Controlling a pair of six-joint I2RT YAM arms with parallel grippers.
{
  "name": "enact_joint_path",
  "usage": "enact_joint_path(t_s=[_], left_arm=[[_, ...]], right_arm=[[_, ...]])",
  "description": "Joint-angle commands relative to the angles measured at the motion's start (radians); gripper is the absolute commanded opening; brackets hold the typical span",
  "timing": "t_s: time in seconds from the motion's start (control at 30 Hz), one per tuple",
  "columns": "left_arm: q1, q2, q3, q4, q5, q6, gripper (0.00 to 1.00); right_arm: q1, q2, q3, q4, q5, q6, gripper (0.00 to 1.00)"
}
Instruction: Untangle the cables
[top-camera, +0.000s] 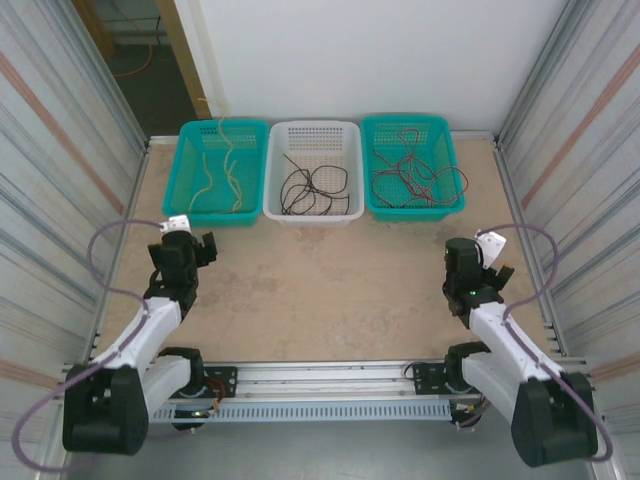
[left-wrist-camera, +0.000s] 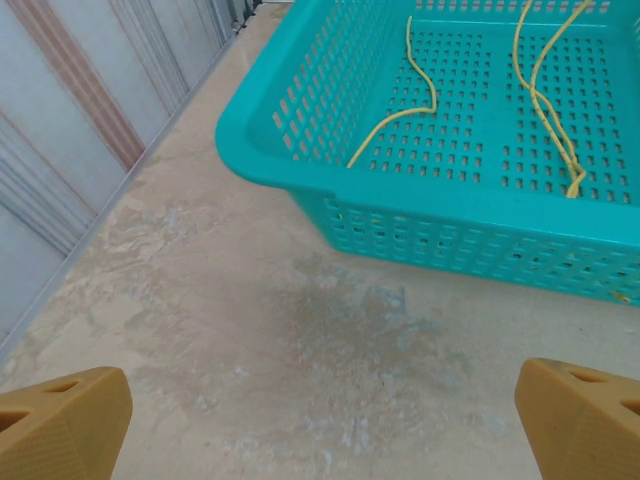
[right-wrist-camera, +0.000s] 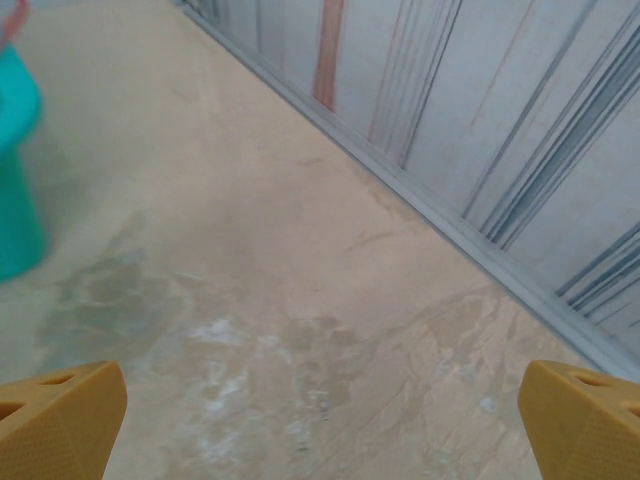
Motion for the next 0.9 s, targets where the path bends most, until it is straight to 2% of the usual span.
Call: enact_joint_path(t_s=[0.0,0.07,0.1,0.13,0.2,0.27,0.33,0.4,0.43,0.47,0.5,0.53,0.57,0.6,0.63,0.67,0.7,0.73,0.87], left_arm=[[0.009,0.111,-0.029,0.229,0.034,0.035,0.99],[0.013,0.176,-0.046,0.340,0.047,0.049,0.99],[0.016,0.193,-0.037,0.358,0.067,0.057,0.99],[0.022,0.225,-0.054,0.452,0.078,0.062,0.99],[0.035,0.278,-0.055,0.526,0.082,0.024,0.99],[0.039,0.354,-0.077,0.649,0.091,0.015,0.99],[0.050,0.366,-0.055,0.612,0.187,0.038,0.99],[0.050,0.406,-0.060,0.661,0.241,0.063,0.99],[0.045,0.441,-0.076,0.722,0.238,0.068,0.99],[0.043,0.489,-0.095,0.832,0.216,0.078,0.99],[0.043,0.481,-0.081,0.782,0.222,0.077,0.99],[0.044,0.453,-0.052,0.676,0.230,0.066,0.99],[0.042,0.467,-0.030,0.662,0.229,0.070,0.99],[0.041,0.492,-0.024,0.696,0.234,0.085,0.99],[0.040,0.483,-0.014,0.653,0.247,0.087,0.99],[0.040,0.466,-0.002,0.605,0.253,0.082,0.99],[0.039,0.479,-0.010,0.642,0.241,0.081,0.99],[0.039,0.485,-0.011,0.657,0.236,0.082,0.99],[0.031,0.477,-0.003,0.625,0.228,0.087,0.99]], right_arm=[[-0.013,0.129,-0.001,0.234,0.089,-0.111,0.99],[-0.023,0.188,-0.010,0.385,0.020,-0.175,0.99],[-0.039,0.214,-0.033,0.495,-0.058,-0.207,0.99],[-0.067,0.239,-0.056,0.598,-0.165,-0.224,0.99],[-0.132,0.285,-0.074,0.720,-0.388,-0.241,0.99],[-0.180,0.336,-0.075,0.798,-0.480,-0.217,0.99],[-0.212,0.403,-0.091,0.887,-0.543,-0.182,0.99],[-0.213,0.513,-0.107,1.053,-0.612,-0.215,0.99],[-0.207,0.525,-0.090,1.008,-0.655,-0.233,0.99],[-0.180,0.570,-0.069,1.017,-0.631,-0.262,0.99],[-0.162,0.620,-0.053,1.077,-0.621,-0.294,0.99],[-0.160,0.608,-0.032,1.030,-0.652,-0.306,0.99],[-0.169,0.570,0.005,0.879,-0.692,-0.299,0.99],[-0.190,0.584,0.017,0.874,-0.733,-0.293,0.99],[-0.201,0.602,0.025,0.896,-0.730,-0.281,0.99],[-0.210,0.589,0.052,0.818,-0.716,-0.256,0.99],[-0.211,0.583,0.060,0.784,-0.716,-0.254,0.99],[-0.205,0.595,0.051,0.829,-0.707,-0.261,0.99],[-0.188,0.590,0.063,0.796,-0.684,-0.273,0.99]])
